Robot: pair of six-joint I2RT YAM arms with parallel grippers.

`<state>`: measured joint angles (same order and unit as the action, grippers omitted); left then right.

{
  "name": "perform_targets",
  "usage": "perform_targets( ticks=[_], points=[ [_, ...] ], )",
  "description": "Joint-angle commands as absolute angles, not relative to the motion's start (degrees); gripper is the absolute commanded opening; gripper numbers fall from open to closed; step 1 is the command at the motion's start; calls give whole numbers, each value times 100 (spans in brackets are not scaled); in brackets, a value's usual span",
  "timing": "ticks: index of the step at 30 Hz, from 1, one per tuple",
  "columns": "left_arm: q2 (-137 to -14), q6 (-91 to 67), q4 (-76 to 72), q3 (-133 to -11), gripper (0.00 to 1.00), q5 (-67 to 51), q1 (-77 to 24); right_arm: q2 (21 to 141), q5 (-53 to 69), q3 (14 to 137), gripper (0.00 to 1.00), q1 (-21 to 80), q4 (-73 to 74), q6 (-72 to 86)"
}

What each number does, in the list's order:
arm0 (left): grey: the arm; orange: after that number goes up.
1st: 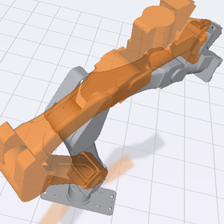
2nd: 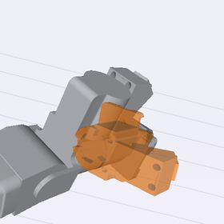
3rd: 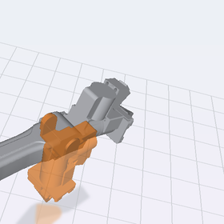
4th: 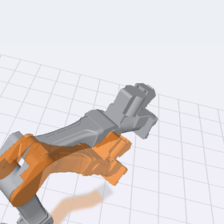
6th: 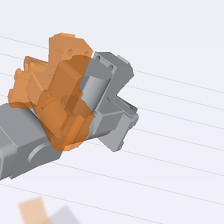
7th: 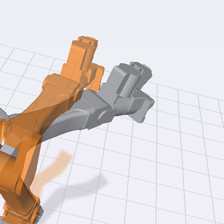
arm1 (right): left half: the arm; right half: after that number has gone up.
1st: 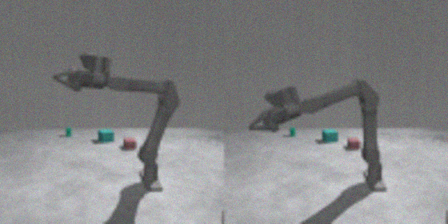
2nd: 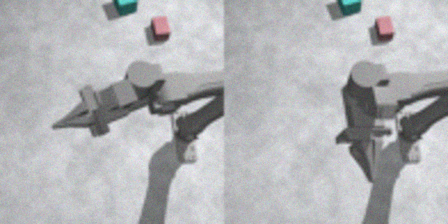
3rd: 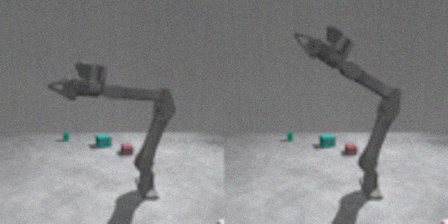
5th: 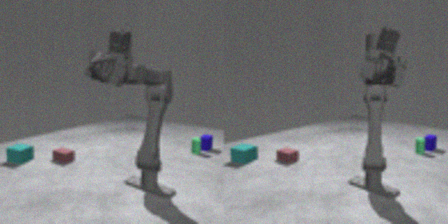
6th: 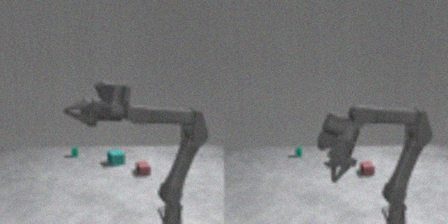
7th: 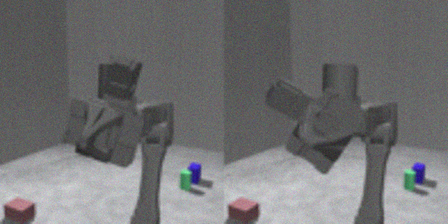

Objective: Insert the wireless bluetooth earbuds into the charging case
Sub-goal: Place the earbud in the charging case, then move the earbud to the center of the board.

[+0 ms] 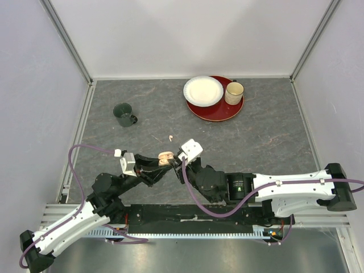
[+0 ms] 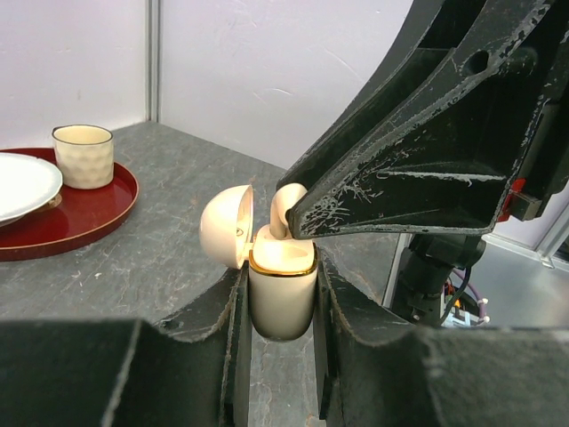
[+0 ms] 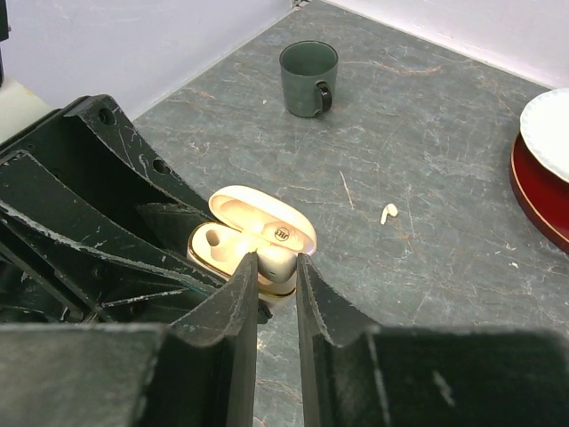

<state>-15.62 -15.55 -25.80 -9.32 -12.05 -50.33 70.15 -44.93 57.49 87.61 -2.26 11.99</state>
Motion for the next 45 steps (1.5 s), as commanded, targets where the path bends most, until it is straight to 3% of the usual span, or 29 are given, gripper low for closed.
perform_targets(
  ticks=[1,3,7,9,10,16,22,27,33,41,45],
  points=[
    [-1494,-1485,-3217,-1037,2,-1107,-5027,7154,-4148,5950,15,8886,158,1397],
    [-1485,-1485,-3217,-1020,2,-1099,-5027,7128,-4131,5968,21,8886,167,1432],
    [-1485,-1485,-3225,-993,2,-1090,-5019,7075,-4157,6134,51,8886,246,1599],
    [-1494,-1485,-3226,-984,2,-1107,-5019,7040,-4114,6205,58,8868,255,1670],
    [-1485,-1485,-3226,-984,2,-1125,-5019,7023,-4105,6275,67,8842,255,1713],
    [-1415,-1485,-3173,-967,2,-1125,-5019,6610,-4123,6451,88,8509,203,2074],
    [-1301,-1494,-3103,-932,2,-1099,-5027,5969,-3578,6311,97,7604,246,2705],
    [-1222,-1477,-3015,-940,2,-1099,-5027,5801,-3314,6231,98,6997,500,3163],
    [-1204,-1433,-2927,-967,2,-1081,-5019,5994,-3367,6424,98,6155,1861,4428],
    [-923,-1327,-2672,-993,2,-1046,-5027,7100,-1540,6819,98,4738,2784,4948],
    [-756,-1292,-2566,-993,2,-993,-5019,7918,-1547,7382,98,4526,3410,4738]
  ],
)
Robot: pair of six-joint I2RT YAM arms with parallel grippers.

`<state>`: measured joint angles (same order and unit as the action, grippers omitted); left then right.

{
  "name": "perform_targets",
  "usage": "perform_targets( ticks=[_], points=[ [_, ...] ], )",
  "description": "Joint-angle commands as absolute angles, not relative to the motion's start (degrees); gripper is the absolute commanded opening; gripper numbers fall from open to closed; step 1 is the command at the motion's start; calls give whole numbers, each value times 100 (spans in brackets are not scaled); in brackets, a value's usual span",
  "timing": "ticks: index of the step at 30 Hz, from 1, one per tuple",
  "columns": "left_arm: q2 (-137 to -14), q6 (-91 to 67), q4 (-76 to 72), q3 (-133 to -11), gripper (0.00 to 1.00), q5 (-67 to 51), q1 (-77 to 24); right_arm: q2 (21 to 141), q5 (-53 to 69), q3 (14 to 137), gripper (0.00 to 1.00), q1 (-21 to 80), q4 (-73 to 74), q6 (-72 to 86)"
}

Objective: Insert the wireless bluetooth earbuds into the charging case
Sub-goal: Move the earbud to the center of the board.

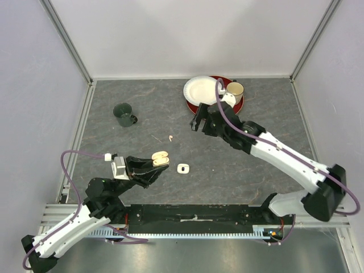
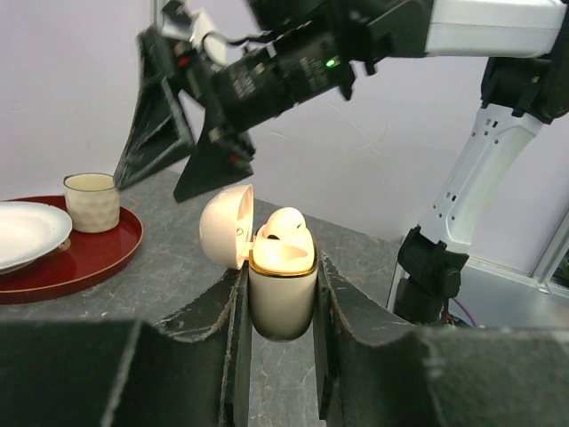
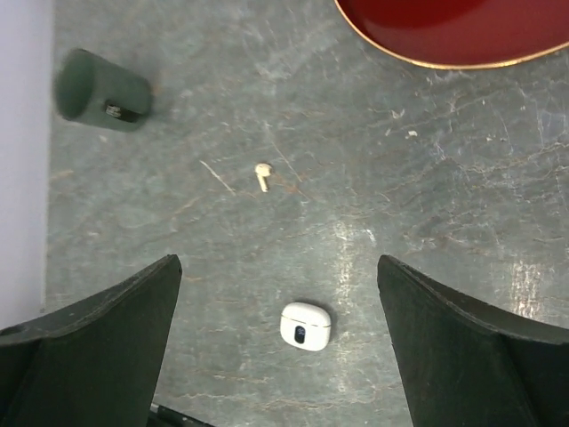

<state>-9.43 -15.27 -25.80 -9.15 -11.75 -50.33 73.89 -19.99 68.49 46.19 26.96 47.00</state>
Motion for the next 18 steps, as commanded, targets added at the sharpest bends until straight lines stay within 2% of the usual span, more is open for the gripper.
perform_targets(
  ticks=[1,12,18],
  points=[
    [-712,-1292,-2532,-984,2,-976,-5019,8110,-1582,7400,98,4509,3419,4720],
    [-71,-1046,-1803,-1125,2,-756,-5027,9481,-1134,7681,98,4368,3024,4983],
    [193,-967,-1547,-1204,2,-633,-5019,10544,-642,8173,92,4377,2830,5071]
  ],
)
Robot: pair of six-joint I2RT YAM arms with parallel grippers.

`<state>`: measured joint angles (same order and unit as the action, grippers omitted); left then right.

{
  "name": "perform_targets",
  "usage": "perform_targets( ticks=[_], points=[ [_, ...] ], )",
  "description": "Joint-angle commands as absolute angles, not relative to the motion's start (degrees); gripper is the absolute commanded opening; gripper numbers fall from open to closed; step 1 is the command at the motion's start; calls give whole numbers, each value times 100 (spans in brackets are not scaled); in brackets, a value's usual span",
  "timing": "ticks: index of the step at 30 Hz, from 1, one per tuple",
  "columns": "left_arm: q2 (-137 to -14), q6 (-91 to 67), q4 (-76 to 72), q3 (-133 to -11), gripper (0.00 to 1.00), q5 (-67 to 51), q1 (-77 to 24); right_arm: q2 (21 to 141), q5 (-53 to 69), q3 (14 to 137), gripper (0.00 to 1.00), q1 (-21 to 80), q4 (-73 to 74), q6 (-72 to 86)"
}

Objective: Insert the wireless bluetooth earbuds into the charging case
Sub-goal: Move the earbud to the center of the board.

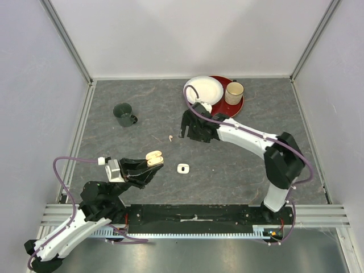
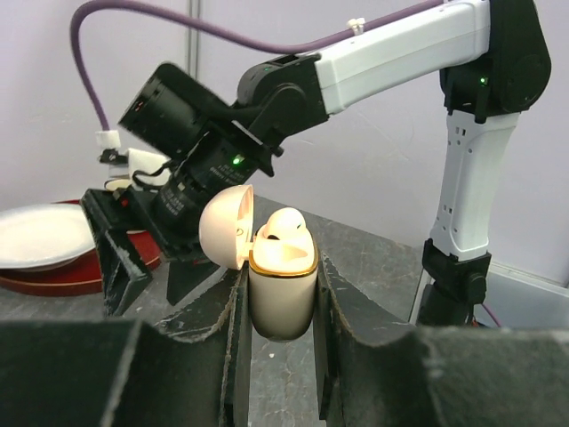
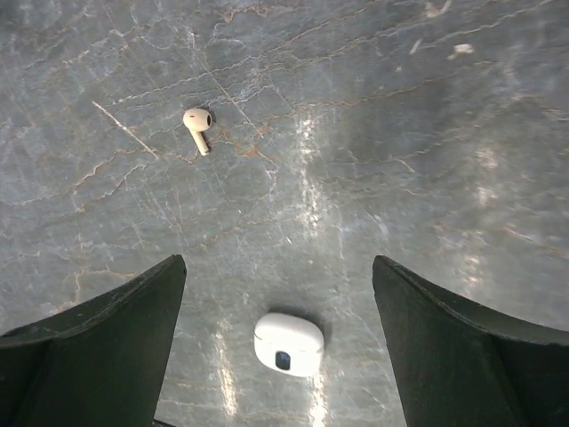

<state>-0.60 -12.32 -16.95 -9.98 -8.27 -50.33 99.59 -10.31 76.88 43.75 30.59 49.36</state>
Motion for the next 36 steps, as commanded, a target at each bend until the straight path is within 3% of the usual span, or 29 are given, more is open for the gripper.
perform_targets(
  ticks=[1,17,25,28,36],
  points=[
    [193,-984,-1547,-1204,2,-624,-5027,10695,-581,8278,90,4377,2813,5089],
    [229,-967,-1354,-1266,2,-554,-5019,12392,-993,9861,80,4720,2944,5019],
    [272,-949,-1178,-1301,2,-562,-5019,12700,-1397,10274,74,4781,3050,4983],
    [272,-949,-1143,-1301,2,-536,-5019,12814,-1476,10423,67,4807,3067,4992],
    [281,-958,-1134,-1275,2,-519,-5019,13139,-1538,10635,63,4851,3146,4975]
  ],
)
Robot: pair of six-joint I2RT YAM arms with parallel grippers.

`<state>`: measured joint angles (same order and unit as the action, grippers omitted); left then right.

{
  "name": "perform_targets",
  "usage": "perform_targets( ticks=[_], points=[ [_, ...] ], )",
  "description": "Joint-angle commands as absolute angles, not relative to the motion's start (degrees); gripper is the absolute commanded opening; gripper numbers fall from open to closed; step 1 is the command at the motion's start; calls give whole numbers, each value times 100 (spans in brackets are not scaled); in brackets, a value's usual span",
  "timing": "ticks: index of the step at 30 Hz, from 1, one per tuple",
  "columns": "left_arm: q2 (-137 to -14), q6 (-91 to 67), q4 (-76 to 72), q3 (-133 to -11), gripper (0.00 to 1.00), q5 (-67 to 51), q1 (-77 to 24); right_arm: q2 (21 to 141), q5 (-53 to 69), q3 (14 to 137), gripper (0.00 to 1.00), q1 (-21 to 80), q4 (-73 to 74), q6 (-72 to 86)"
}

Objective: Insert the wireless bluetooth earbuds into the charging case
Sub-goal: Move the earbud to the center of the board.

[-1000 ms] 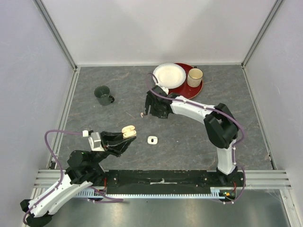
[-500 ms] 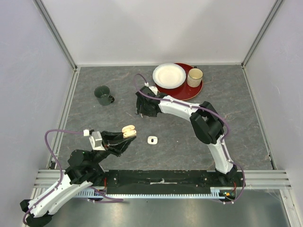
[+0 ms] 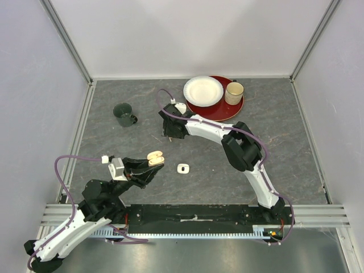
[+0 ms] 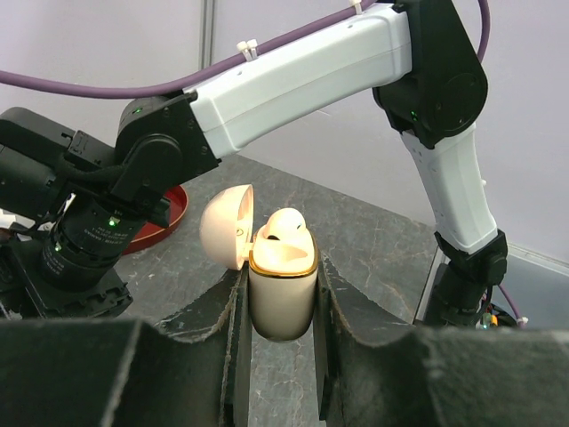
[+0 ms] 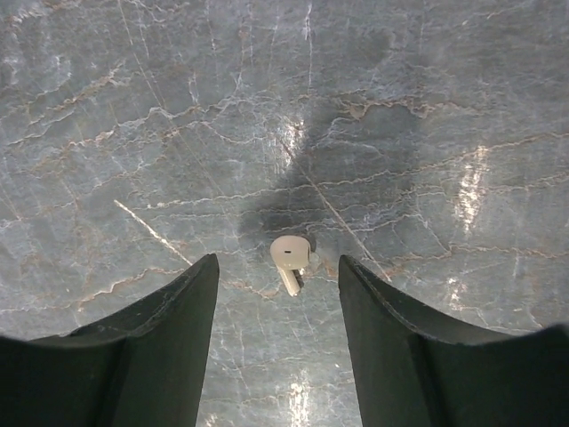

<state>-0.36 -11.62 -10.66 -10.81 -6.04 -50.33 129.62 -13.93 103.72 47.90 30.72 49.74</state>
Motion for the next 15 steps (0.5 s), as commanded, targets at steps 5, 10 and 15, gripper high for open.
perform_targets(
  ticks=[5,10,15],
  points=[
    [290,-958,-1099,-1292,2,-527,-5019,13289,-1661,10722,57,4887,3164,4905],
    [299,-967,-1063,-1283,2,-536,-5019,13420,-1889,10863,57,4931,3287,4816],
    [299,-984,-1055,-1266,2,-510,-5019,13439,-2065,10898,54,4974,3401,4816]
  ],
)
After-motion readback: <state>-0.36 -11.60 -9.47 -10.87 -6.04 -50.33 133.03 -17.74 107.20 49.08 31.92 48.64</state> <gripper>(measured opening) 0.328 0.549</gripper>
